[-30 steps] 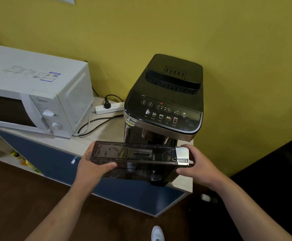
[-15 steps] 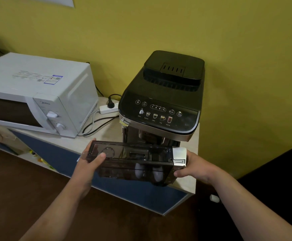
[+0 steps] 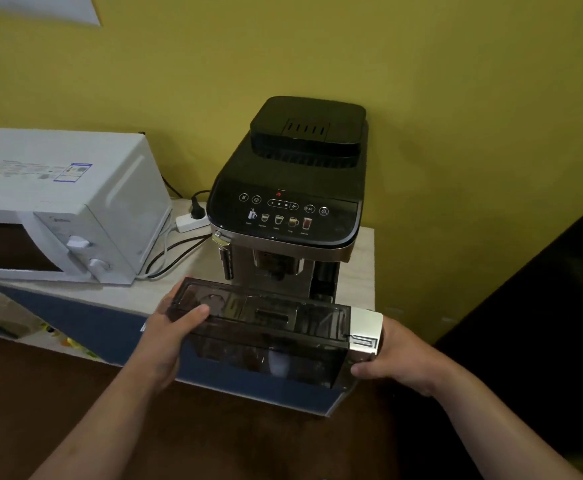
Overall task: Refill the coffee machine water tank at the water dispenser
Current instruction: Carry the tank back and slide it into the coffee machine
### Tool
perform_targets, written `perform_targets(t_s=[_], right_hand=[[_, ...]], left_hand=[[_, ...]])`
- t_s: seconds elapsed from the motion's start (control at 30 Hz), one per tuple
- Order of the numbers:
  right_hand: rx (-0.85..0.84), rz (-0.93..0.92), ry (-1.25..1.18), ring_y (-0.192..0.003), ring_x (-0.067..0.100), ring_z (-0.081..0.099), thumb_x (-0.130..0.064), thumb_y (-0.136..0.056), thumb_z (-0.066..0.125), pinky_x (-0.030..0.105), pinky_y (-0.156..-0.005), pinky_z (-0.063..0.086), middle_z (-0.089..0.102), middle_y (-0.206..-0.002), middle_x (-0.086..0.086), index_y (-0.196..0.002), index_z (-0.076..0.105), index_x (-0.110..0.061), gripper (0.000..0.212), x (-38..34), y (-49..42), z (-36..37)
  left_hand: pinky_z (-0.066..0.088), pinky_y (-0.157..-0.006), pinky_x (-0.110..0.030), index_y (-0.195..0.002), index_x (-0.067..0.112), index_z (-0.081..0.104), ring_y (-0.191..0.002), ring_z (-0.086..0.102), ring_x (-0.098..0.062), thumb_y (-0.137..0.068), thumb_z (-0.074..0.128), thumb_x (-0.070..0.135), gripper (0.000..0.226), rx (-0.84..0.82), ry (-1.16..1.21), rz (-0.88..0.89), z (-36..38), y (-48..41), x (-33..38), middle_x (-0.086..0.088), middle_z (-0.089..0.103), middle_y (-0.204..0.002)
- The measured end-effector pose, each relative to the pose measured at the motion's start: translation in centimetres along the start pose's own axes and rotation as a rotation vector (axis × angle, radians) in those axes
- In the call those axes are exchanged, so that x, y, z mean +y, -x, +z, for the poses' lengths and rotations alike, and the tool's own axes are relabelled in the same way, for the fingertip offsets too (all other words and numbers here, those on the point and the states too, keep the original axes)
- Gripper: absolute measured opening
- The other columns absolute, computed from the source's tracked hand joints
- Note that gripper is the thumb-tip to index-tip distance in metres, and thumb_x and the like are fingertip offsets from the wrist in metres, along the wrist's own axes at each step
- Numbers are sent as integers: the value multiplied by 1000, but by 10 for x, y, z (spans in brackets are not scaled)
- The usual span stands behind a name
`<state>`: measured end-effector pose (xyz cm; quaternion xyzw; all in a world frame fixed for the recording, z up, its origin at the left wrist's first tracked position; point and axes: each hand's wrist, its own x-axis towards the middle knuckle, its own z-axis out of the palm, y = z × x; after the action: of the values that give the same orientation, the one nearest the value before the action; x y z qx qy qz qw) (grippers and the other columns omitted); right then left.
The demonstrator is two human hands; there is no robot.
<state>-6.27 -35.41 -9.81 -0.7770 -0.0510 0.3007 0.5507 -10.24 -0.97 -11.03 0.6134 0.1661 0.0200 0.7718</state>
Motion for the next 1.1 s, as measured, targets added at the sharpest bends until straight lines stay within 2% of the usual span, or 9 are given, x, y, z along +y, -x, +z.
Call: perform_targets(t_s=[0.17, 0.37, 0.5, 0.63, 0.73, 0.83, 0.9, 0.97, 1.1], right_hand=[[172, 37, -35, -105, 8, 67, 8, -61, 83, 30, -93, 53, 73, -111, -5, -121, 60, -24, 72, 10, 41, 33], [390, 37, -53, -94, -3, 67, 7, -64, 82, 15, -75, 55, 72, -97, -21, -113, 62, -25, 61, 10, 88, 87], [539, 44, -94, -97, 4, 68, 3, -65, 83, 20, -74, 57, 72, -101, -14, -112, 62, -27, 60, 19, 115, 118], [694, 100, -134, -97, 2, 68, -5, -61, 86, 26, -81, 56, 73, -102, -10, -110, 61, -34, 62, 27, 136, 141], [792, 152, -144, -95, 2, 67, -7, -57, 89, 23, -80, 53, 73, -101, -9, -110, 60, -34, 66, 33, 147, 154], [854, 216, -161, -100, 7, 64, -7, -58, 89, 19, -73, 49, 69, -106, -7, -115, 57, -28, 69, 40, 149, 166], [903, 256, -198, -100, 12, 63, -6, -56, 89, 26, -78, 51, 67, -106, -5, -114, 55, -28, 70, 44, 148, 176], [963, 264, -237, -97, 12, 64, -6, -55, 90, 32, -81, 52, 68, -102, -5, -112, 55, -26, 70, 44, 145, 187], [1053, 250, -319, -94, 12, 64, -5, -58, 89, 23, -69, 49, 67, -99, -5, -112, 56, -23, 66, 40, 137, 203]], left_hand=[[49, -99, -48, -127, 22, 61, -114, 65, -36, -61, 84, 28, 70, -162, -102, 6, -4, -13, 5, -16, 72, -117], [49, -99, -44, -92, 33, 76, -104, 69, -26, -47, 87, 52, 50, -336, -247, 16, -1, -20, 15, -2, 78, -98], [42, -110, -47, -115, 21, 67, -117, 63, -25, -61, 78, 51, 62, -420, -314, -1, 2, -22, 14, -5, 74, -114], [41, -103, -31, -141, 13, 51, -132, 52, -24, -84, 74, 38, 67, -393, -348, -12, 9, -6, 12, -9, 57, -142], [45, -90, -23, -145, 14, 44, -123, 51, -17, -89, 71, 27, 64, -234, -497, 199, 20, 25, 13, -2, 53, -136], [47, -102, -42, -138, 22, 51, -122, 48, -16, -85, 73, 34, 58, -355, -744, 531, 44, 54, 12, 5, 51, -128], [24, -120, -48, -149, 32, 39, -145, 30, -20, -86, 67, 47, 71, -554, -930, 571, 65, 70, 7, 7, 38, -152], [5, -119, -40, -156, 37, 22, -154, 0, -16, -89, 55, 60, 78, -668, -1101, 606, 85, 78, 0, 11, 11, -165], [10, -124, -48, -157, 35, 22, -154, -15, -16, -93, 41, 65, 73, -768, -1202, 593, 104, 71, -16, 1, -1, -170]])
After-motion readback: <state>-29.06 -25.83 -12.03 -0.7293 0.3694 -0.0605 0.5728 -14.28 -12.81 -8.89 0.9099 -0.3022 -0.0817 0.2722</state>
